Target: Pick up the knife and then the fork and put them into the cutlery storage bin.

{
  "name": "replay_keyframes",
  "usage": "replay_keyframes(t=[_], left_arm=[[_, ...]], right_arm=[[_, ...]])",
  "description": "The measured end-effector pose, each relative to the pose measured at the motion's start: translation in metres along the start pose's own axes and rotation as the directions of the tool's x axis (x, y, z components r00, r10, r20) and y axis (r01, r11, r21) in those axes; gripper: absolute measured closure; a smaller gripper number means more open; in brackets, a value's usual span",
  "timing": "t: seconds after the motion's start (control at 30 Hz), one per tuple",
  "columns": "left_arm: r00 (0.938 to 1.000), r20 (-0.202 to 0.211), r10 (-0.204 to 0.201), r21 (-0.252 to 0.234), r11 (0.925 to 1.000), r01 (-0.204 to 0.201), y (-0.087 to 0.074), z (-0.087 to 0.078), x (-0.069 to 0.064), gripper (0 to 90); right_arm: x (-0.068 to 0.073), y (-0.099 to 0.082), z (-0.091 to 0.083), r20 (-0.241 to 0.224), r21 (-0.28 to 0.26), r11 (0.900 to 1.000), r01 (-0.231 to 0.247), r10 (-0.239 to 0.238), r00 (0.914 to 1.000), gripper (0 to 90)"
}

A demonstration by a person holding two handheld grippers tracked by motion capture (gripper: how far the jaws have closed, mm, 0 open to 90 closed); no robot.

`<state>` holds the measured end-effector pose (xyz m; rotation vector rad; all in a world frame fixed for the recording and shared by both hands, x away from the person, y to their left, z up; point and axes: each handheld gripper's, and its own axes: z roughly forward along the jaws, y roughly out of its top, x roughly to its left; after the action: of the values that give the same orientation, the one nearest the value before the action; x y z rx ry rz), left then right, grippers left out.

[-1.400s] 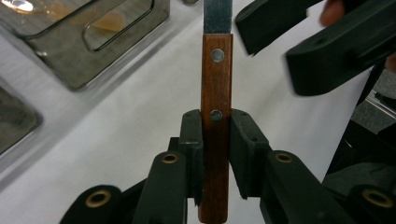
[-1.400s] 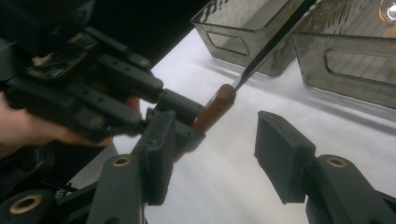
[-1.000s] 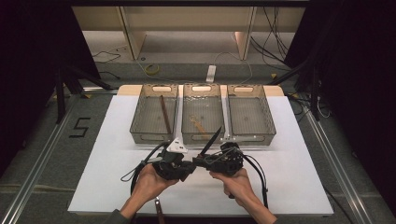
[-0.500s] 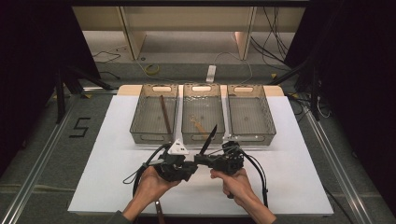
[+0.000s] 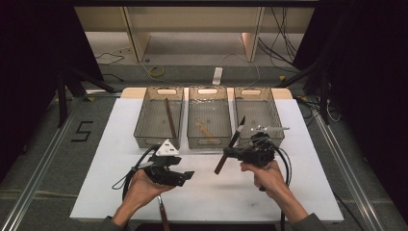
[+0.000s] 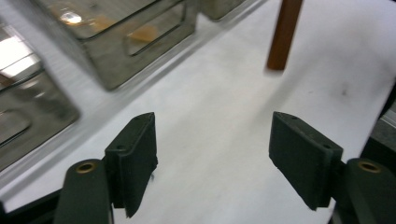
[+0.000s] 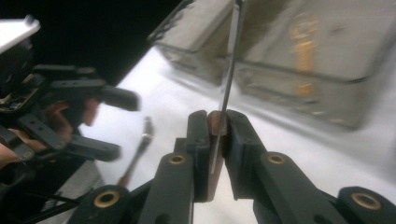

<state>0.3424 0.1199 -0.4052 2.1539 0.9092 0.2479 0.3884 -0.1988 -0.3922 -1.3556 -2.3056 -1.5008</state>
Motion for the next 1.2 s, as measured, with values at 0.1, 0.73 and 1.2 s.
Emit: replay_keyframes(t=[0.1,0.73,1.2], left_arm=[[0.9993,-0.036,0.006,0.012,0.9999,-0.006,-0.007,-0.004,0.005,27.4],[0.9852,-0.166,-0.043,0.074,0.9957,0.056,-0.024,-0.012,0.008,15.5],[0.9821,-0.173,-0.075,0.105,0.99,0.094,-0.03,-0.013,0.005,12.3]], right_arm=[[-0.013,0.014,-0.015,0.039,0.005,1.0,-0.005,0.005,0.9992,81.2],[-0.08,0.103,-0.037,0.272,0.063,0.9933,-0.097,0.076,0.9592,81.1],[-0.117,0.107,0.003,0.371,0.171,0.965,-0.199,0.124,0.9204,81.1]])
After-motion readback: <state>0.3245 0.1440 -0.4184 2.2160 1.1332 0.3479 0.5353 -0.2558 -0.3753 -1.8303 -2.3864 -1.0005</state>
